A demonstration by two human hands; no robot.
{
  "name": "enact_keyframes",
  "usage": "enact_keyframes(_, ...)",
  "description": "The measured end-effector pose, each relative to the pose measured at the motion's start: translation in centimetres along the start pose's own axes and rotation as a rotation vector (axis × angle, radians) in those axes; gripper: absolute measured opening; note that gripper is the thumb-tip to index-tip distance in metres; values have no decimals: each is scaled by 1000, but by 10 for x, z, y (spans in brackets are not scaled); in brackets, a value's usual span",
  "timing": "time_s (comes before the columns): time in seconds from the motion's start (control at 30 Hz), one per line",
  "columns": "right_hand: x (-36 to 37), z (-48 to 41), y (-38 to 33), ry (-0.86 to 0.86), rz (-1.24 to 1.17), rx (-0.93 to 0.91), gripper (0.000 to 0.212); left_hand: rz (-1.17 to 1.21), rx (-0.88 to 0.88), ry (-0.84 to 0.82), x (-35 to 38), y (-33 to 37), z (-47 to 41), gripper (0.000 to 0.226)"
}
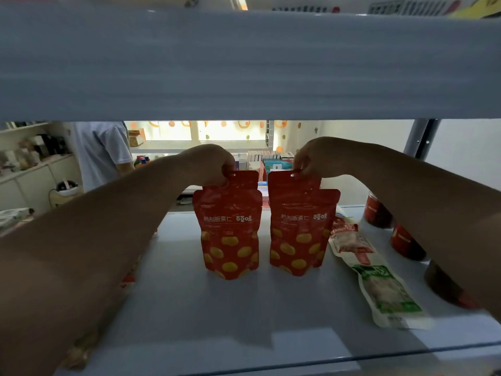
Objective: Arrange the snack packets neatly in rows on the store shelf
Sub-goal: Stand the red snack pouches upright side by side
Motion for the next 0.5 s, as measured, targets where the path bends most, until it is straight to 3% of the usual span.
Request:
enact_keyframes(0.3,-1,9,3,50,-59,24,9,87,26,-51,4,5,0,18)
enact_keyframes(0.5,-34,52,-17,302,-190,-119,14,178,119,158,-29,13,22,9)
Point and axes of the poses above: each hand's wrist, its own z-axis away from the middle knuckle, its own x-axis out of the palm, y = z × x, the point moved 9 cm from there along -z, towards the middle knuckle, and after that the axes turned 12 degrees about z, right-handed, at the moved point
